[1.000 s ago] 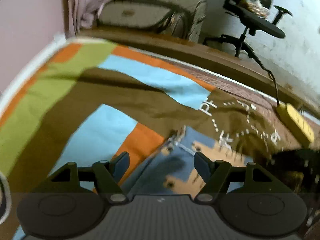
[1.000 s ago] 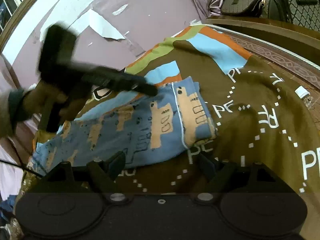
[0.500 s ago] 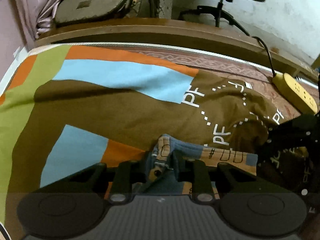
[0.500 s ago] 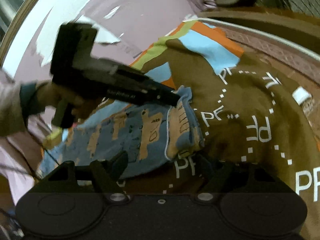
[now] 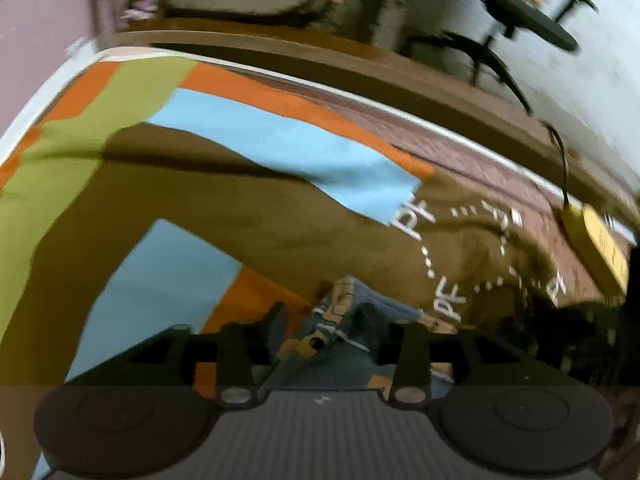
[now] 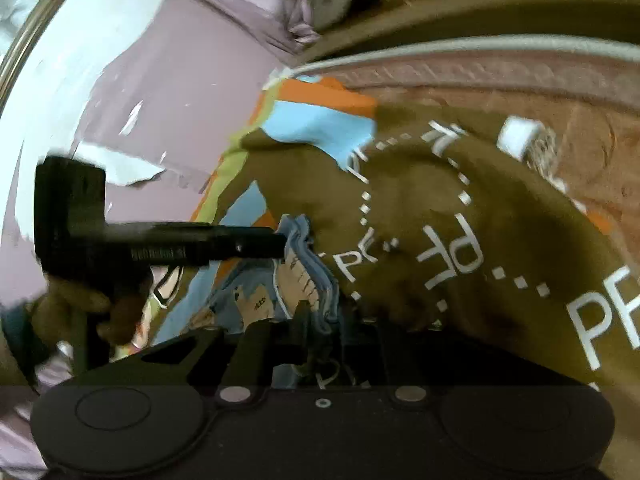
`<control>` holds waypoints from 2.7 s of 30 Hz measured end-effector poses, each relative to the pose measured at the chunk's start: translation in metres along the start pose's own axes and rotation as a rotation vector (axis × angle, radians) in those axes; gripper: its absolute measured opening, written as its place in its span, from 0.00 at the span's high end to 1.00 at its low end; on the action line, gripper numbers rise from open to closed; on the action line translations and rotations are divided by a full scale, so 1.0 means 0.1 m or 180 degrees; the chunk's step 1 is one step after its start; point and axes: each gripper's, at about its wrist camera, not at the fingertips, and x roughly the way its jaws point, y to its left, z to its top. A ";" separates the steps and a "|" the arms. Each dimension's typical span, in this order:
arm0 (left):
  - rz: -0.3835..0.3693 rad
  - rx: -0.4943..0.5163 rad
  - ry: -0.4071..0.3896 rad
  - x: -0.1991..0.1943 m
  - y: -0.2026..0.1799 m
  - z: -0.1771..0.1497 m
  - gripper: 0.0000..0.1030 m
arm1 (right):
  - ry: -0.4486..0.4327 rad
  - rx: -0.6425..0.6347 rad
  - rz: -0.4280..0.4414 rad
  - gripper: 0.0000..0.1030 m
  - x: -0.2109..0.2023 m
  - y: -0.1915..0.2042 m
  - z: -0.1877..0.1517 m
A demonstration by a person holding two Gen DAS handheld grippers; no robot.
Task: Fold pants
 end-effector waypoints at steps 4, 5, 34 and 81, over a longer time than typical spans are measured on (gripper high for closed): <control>-0.0042 -0.0459 0.0014 -0.20 0.09 0.08 0.46 | -0.0162 -0.0950 -0.0205 0.88 -0.05 0.38 -0.11; -0.0109 -0.0622 0.0049 -0.24 0.11 0.10 0.46 | -0.0191 -0.1136 -0.0253 0.88 -0.05 0.45 -0.14; 0.0459 -0.1674 0.0799 -0.28 -0.20 0.12 0.88 | -0.0486 -0.3497 -0.0588 0.88 -0.03 1.39 -0.82; -0.0465 -0.2896 -0.0731 -1.00 1.24 -2.41 0.88 | 0.0064 -0.3467 0.0060 0.87 0.53 2.41 -1.75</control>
